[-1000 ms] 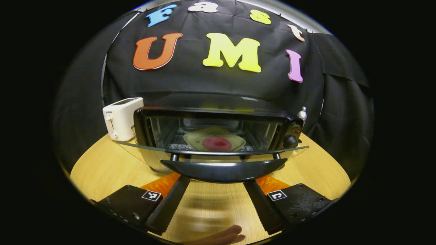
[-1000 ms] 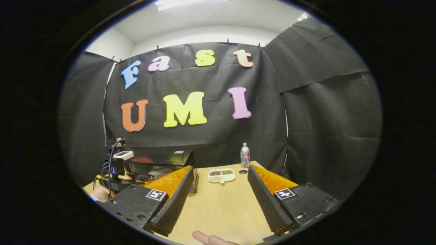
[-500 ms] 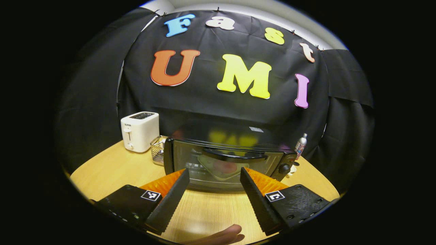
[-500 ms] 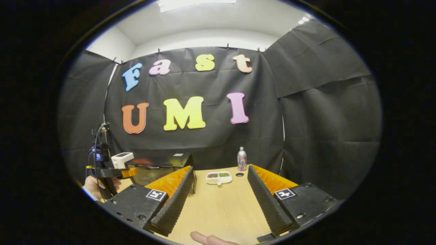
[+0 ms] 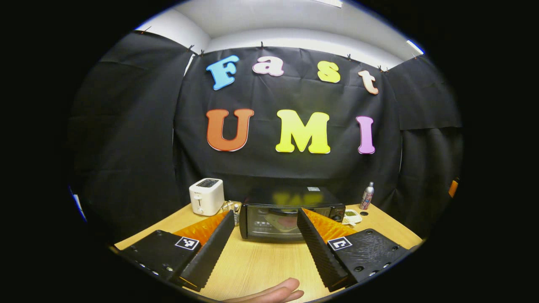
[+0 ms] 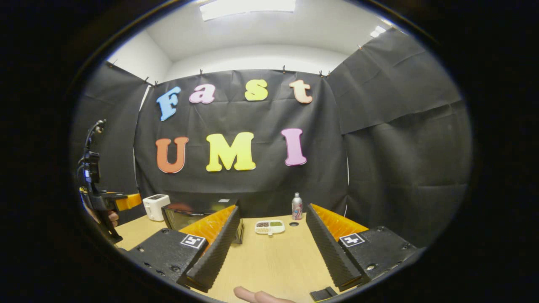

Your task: Open the electric oven with the left hand, put the food in, and close the electric oven.

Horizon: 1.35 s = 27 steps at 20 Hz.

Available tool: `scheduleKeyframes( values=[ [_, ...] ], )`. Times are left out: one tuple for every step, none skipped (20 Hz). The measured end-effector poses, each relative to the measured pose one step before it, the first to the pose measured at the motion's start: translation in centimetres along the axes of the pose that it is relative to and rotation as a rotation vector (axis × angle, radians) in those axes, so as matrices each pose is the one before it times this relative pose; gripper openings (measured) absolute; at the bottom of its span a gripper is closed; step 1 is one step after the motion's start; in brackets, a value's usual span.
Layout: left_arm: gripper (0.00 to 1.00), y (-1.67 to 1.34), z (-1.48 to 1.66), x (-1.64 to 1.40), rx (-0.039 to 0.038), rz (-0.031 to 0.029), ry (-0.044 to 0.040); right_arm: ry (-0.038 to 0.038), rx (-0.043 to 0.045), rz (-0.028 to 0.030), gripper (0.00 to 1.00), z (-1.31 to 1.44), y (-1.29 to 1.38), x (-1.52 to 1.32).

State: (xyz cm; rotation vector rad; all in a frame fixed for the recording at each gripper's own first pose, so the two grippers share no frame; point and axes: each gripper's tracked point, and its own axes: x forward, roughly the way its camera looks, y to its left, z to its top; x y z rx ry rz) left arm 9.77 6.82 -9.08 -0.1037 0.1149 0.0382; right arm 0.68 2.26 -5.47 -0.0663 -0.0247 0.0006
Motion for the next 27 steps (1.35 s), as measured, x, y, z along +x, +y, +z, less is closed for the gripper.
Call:
scheduleKeyframes(
  values=[
    [0.95, -0.077, 0.606, -1.490, 0.00150, -0.00069, -0.00870, -0.01098, -0.00032, -0.00162, 0.96, 0.590, -0.321, -0.569],
    [0.95, 0.171, 0.373, -1.390, -0.00090, 0.00420, -0.00240, -0.01809, 0.00707, 0.00114, 0.96, 0.712, -0.221, -0.439],
    [0.95, 0.189, 0.601, -1.179, -0.00405, 0.00423, -0.01173, -0.01573, 0.00613, -0.00062, 0.96, 0.655, -0.326, -0.546],
    [0.95, 0.206, 0.805, -1.175, -0.00490, 0.00481, -0.02034, -0.01216, 0.00105, -0.00286, 0.96, 0.371, -0.413, -0.287],
    [0.95, 0.155, 0.767, -1.138, -0.00773, 0.00463, -0.02136, -0.01130, -0.00078, -0.00469, 0.96, 0.280, -0.523, -0.342],
    [0.95, 0.289, 0.270, -0.969, -0.00576, 0.00872, -0.01031, -0.00896, -0.00345, -0.00437, 0.96, 0.234, -0.429, -0.255],
    [0.95, 0.235, 0.064, -0.875, -0.00025, 0.00604, -0.00432, -0.00932, -0.00493, -0.00572, 0.96, 0.188, -0.275, -0.182],
    [0.95, 0.073, 0.142, -0.821, 0.00167, 0.00336, -0.01070, -0.00406, -0.00811, -0.00761, 0.96, 0.066, -0.429, -0.187],
    [0.95, 0.049, -0.043, -0.561, 0.00356, 0.00236, -0.00525, -0.00013, -0.01102, -0.00493, 1.00, -0.194, -0.250, -0.114],
    [0.95, 0.041, -0.335, -0.634, 0.00340, 0.00169, 0.00137, 0.00042, -0.01058, -0.00223, 0.96, -0.170, -0.159, -0.094],
    [0.95, -0.129, -0.436, -0.485, 0.00272, -0.00477, 0.00669, 0.00381, -0.00926, -0.00005, 0.96, -0.147, -0.102, -0.087],
    [0.95, -0.145, -0.130, -0.428, 0.00103, -0.00165, -0.00313, 0.00561, 0.00102, 0.00111, 0.96, -0.097, -0.062, -0.123],
    [0.95, -0.443, -0.149, -0.247, -0.00081, -0.01481, -0.00286, 0.00235, 0.01140, 0.00018, 0.96, -0.034, -0.160, -0.001],
    [0.95, -0.678, 0.147, -0.220, -0.00693, -0.02122, -0.00908, 0.00117, 0.01266, -0.00422, 0.96, 0.054, -0.198, 0.055],
    [0.95, -0.364, 0.011, -0.104, -0.00867, -0.01426, -0.00355, 0.00026, 0.00727, -0.00663, 0.96, -0.036, -0.180, 0.109],
    [0.95, -0.382, -0.064, -0.111, -0.00423, -0.01516, -0.00259, 0.00071, 0.00316, -0.00178, 0.96, -0.150, -0.116, 0.005],
    [0.95, -0.227, -0.256, 0.055, 0.00236, -0.01179, 0.00405, 0.00350, 0.00112, 0.00094, 0.96, -0.134, 0.068, -0.122],
    [0.95, -0.205, -0.155, -0.096, 0.00490, -0.00337, 0.00348, 0.00525, 0.00156, 0.00154, 0.96, -0.188, 0.078, 0.088],
    [0.95, 0.006, -0.064, 0.148, 0.00787, -0.00114, 0.00310, 0.00387, 0.00446, 0.00435, 0.96, -0.151, 0.136, -0.049],
    [0.95, -0.153, -0.192, 0.007, 0.01094, -0.00145, 0.00525, -0.00167, 0.00795, 0.01175, 0.96, -0.070, 0.227, 0.009],
    [0.95, -0.117, -0.114, 0.072, 0.01238, -0.00036, 0.00236, -0.00493, 0.01043, 0.01330, 0.96, 0.072, 0.292, -0.090],
    [0.95, -0.201, -0.200, -0.006, 0.01169, -0.00149, 0.00231, -0.00387, 0.00812, 0.00696, 0.96, -0.076, 0.088, 0.023],
    [0.95, -0.202, -0.274, -0.039, 0.00938, -0.00374, 0.00685, 0.00046, 0.00377, 0.00013, 1.00, -0.139, -0.125, 0.116],
    [0.95, -0.216, -0.401, 0.040, 0.00778, -0.00484, 0.00818, 0.00235, 0.00039, -0.00140, 0.96, -0.338, -0.136, 0.196],
    [0.95, -0.140, -0.264, 0.019, 0.00650, -0.00407, 0.00663, 0.00472, -0.00129, -0.00097, 0.96, -0.267, -0.088, 0.060],
    [0.84, -0.017, -0.156, 0.046, 0.00652, -0.00210, 0.00833, 0.00591, -0.00148, 0.00036, 1.00, -0.223, 0.110, -0.022],
    [0.84, 0.132, -0.293, -0.015, 0.00244, 0.00197, 0.00854, 0.00839, -0.00201, 0.00020, 1.00, -0.233, 0.014, -0.015]
  ],
)
